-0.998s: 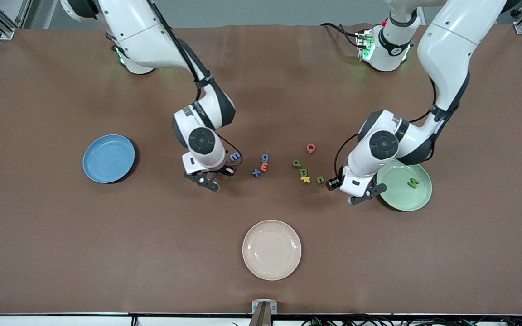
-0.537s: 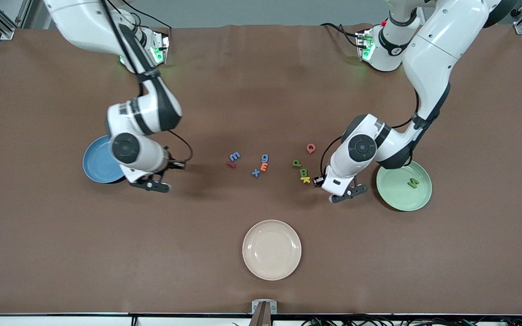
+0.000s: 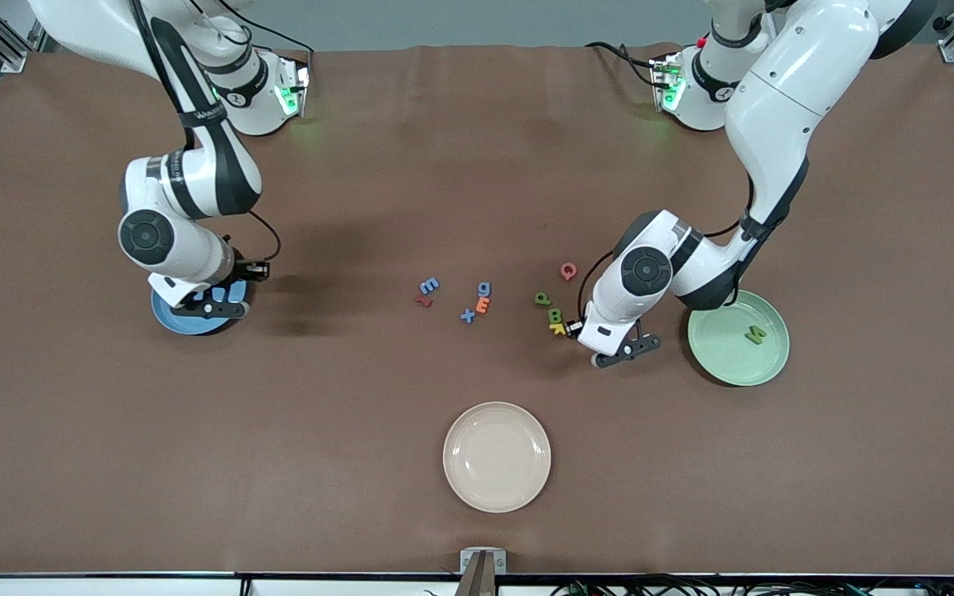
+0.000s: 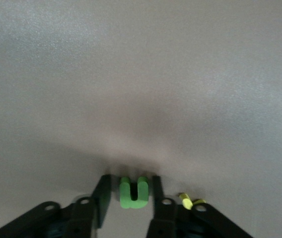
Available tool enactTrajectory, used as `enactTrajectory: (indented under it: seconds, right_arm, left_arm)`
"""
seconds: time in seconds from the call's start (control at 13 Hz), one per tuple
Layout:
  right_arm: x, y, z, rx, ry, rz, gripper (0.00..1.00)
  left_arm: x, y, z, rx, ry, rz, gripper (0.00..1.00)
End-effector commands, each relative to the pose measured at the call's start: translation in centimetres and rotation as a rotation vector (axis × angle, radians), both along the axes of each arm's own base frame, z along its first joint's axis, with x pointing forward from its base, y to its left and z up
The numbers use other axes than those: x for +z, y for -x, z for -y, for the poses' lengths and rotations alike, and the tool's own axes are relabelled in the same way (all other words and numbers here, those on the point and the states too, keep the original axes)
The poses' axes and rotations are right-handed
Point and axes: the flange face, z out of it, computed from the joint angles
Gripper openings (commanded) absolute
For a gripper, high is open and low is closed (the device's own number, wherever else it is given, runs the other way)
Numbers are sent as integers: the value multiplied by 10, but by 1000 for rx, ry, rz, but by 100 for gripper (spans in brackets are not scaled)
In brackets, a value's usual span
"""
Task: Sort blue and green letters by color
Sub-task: 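Place the blue C on the blue plate and u on the green plate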
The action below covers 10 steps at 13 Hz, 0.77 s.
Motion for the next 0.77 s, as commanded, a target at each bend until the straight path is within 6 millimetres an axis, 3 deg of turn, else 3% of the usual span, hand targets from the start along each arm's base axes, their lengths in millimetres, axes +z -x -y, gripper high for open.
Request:
enactTrajectory:
  seconds: [0.0,0.08,0.15,0.23,0.46,0.69]
  right_arm:
    - [3,11,54,53,-31,8,3]
    - [1,13,66,55,-37,5,10]
    - [-1,14,71,47,-38,0,46]
    - [-1,14,73,43,-37,-1,99]
    - [1,13,70,35,-36,0,100]
    - [4,12,44,27,-38,11,100]
  left_arm:
    - [-2,-2,0,-33,-42,20,9]
    - [1,-4,-3,-42,-52,35,4]
    - [5,-10,-11,-42,-54,44,3]
    - [16,-17,-23,-30,-62,56,1]
    - [68,-42,-84,-73,-135,55,1]
    - [81,-61,-154,-116,-158,35,1]
